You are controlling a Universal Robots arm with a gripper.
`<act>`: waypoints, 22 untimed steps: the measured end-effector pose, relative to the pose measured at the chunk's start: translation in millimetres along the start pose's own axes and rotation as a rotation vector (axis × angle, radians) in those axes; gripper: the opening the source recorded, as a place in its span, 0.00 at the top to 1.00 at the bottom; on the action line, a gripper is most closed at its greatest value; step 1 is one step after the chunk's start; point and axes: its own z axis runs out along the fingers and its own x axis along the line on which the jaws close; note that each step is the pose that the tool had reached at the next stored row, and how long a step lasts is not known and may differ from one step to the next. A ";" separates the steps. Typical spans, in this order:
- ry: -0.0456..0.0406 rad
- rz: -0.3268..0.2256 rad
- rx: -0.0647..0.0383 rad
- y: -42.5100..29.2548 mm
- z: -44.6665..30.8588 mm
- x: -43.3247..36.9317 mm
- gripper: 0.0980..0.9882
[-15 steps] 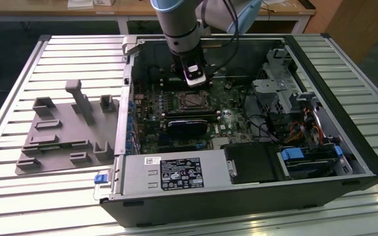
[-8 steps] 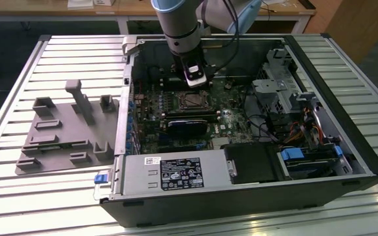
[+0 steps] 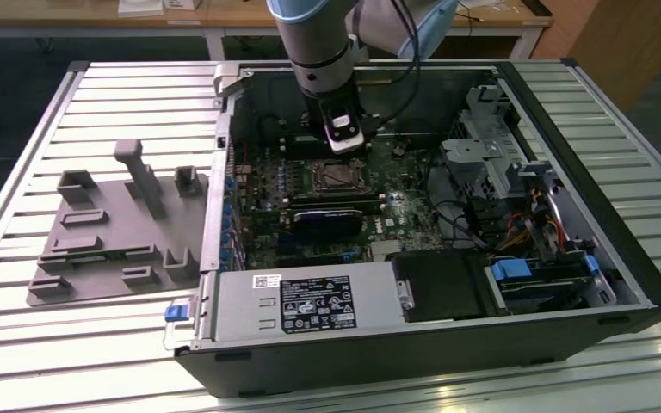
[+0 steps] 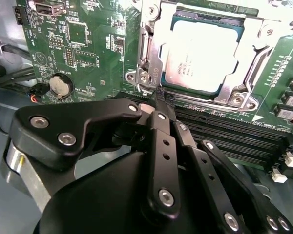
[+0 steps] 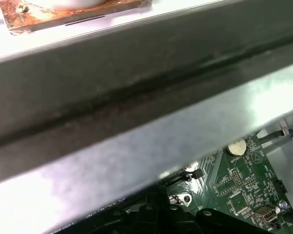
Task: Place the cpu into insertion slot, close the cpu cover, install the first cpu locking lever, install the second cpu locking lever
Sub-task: 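Install the first cpu locking lever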
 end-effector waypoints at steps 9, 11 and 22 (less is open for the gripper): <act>0.0029 0.002 -0.007 0.4 -2.1 -0.6 1.00; 0.0035 0.003 -0.009 0.3 -2.4 -0.7 1.00; 0.0036 0.003 -0.009 -3.5 -2.4 -2.3 1.00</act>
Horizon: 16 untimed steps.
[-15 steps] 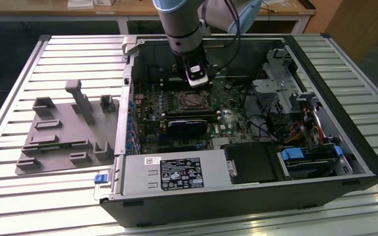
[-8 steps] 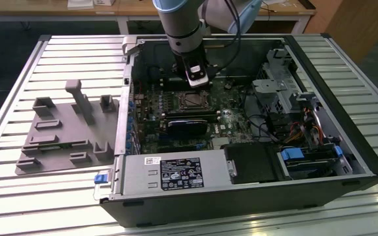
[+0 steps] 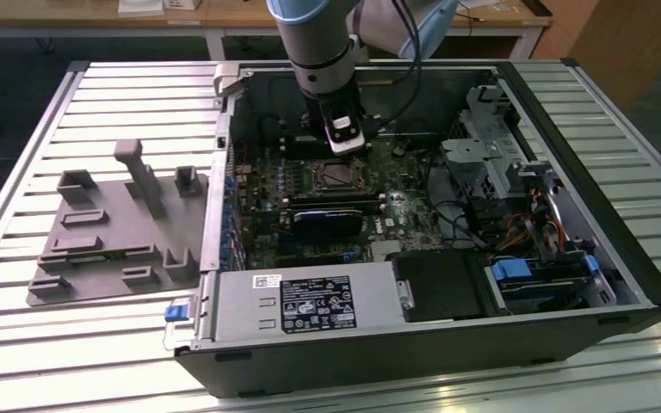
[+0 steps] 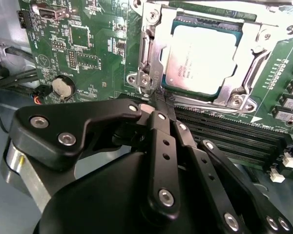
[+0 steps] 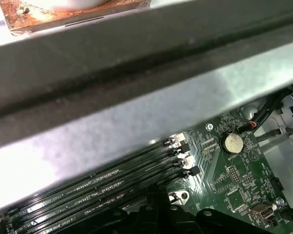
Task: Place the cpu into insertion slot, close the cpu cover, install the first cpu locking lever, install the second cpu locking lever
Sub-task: 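Install the first cpu locking lever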
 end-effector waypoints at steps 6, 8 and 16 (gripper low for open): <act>0.0002 0.000 0.000 -0.2 -1.2 -0.4 1.00; 0.0001 0.000 0.000 0.5 -3.7 -0.9 1.00; 0.0002 0.000 0.000 3.7 -16.6 -3.4 1.00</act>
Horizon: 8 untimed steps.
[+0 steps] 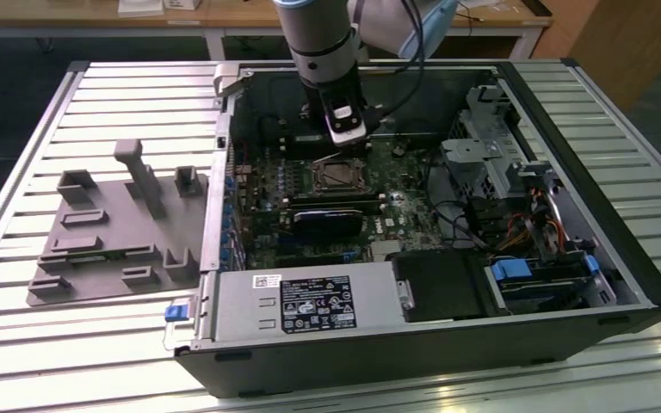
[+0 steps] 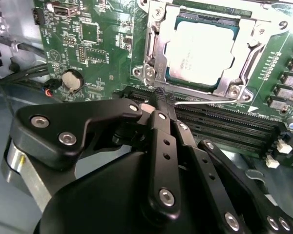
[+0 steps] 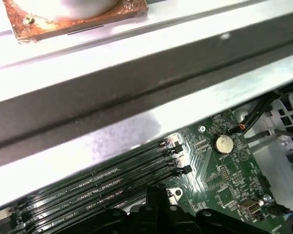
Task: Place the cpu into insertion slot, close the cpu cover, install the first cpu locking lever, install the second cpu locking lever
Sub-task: 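Install the first cpu locking lever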
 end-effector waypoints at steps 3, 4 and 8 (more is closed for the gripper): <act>0.0002 0.000 -0.001 0.7 -2.8 -0.6 1.00; 0.0002 0.000 -0.001 0.7 -2.8 -0.6 1.00; 0.0010 0.001 -0.003 0.5 -2.6 -0.4 1.00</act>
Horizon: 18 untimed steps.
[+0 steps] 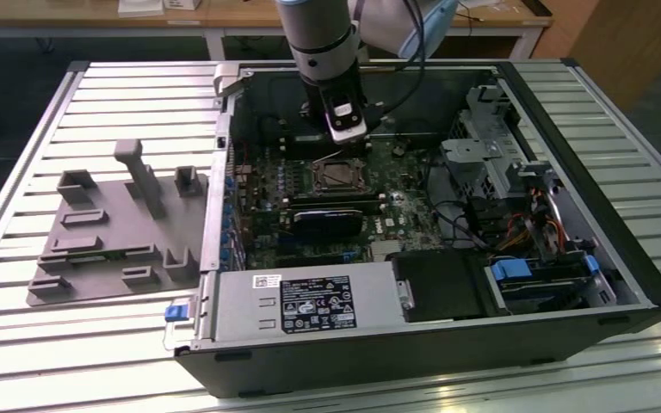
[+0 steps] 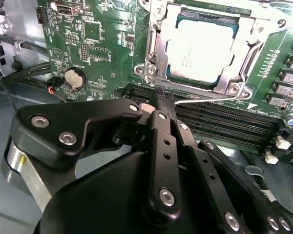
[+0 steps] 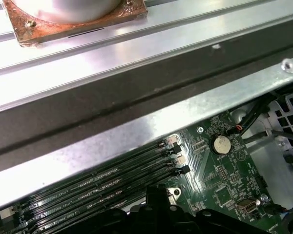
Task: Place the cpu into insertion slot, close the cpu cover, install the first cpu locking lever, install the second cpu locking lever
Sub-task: 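Install the first cpu locking lever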
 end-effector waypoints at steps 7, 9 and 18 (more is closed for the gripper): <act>0.0051 0.004 -0.012 -1.6 0.6 3.3 1.00; 0.0066 0.005 -0.016 -2.2 0.8 4.4 1.00; 0.0084 0.006 -0.021 -3.1 3.7 6.0 1.00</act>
